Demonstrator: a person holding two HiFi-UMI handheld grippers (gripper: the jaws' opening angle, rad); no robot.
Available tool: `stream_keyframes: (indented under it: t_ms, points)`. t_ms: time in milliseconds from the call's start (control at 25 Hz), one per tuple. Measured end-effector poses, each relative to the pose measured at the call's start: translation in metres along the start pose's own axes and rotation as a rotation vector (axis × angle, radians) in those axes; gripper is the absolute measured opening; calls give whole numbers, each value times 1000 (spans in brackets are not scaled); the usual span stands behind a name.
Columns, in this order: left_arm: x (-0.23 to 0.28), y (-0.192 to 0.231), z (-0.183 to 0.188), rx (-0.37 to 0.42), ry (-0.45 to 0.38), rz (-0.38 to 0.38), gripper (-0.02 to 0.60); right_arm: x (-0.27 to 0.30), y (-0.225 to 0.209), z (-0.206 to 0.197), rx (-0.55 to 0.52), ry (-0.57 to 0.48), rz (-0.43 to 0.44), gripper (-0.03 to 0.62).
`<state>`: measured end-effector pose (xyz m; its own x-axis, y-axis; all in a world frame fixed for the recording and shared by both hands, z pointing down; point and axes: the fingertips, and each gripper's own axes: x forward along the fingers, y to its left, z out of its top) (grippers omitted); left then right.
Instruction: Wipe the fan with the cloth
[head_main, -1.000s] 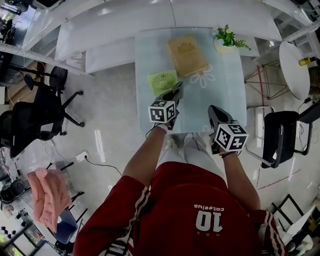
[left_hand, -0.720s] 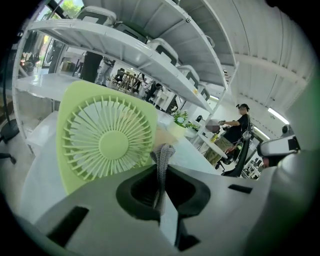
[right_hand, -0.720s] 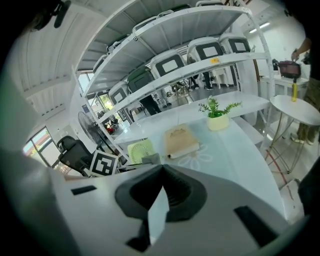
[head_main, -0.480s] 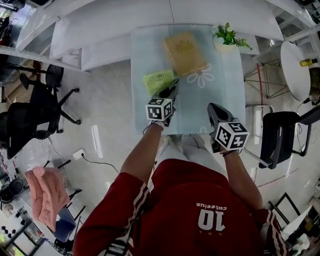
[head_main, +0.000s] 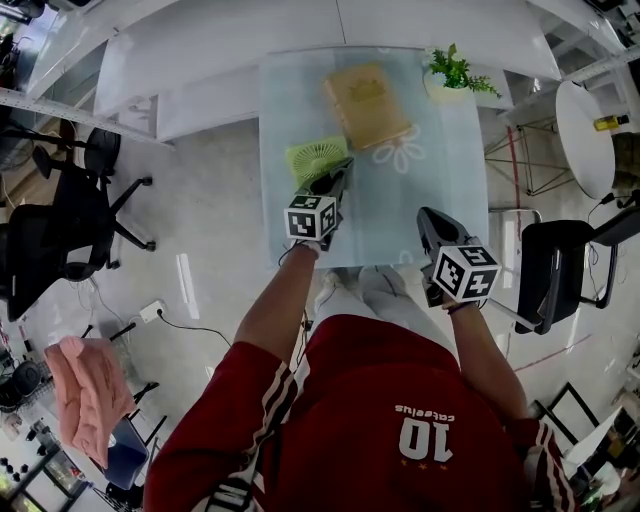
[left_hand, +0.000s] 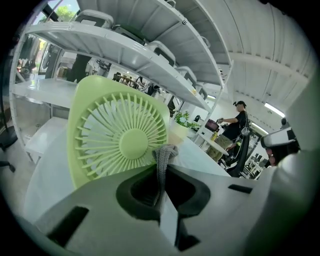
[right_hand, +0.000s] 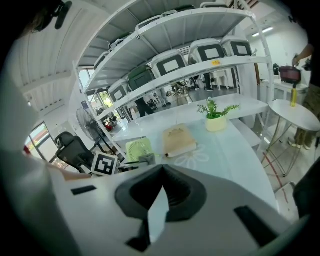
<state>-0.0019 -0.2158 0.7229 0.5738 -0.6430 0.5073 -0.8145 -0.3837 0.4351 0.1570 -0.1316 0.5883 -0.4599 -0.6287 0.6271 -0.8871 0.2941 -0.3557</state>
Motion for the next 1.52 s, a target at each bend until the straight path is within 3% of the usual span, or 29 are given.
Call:
stream_keyframes:
  t_ms: [920, 1520]
  points:
    - [-48, 42, -8, -41, -13, 70, 25, -5, 40, -2, -32, 1, 16, 5]
    - [-82, 77, -11, 43, 27, 133, 25, -20, 54, -7, -10, -22, 3, 5]
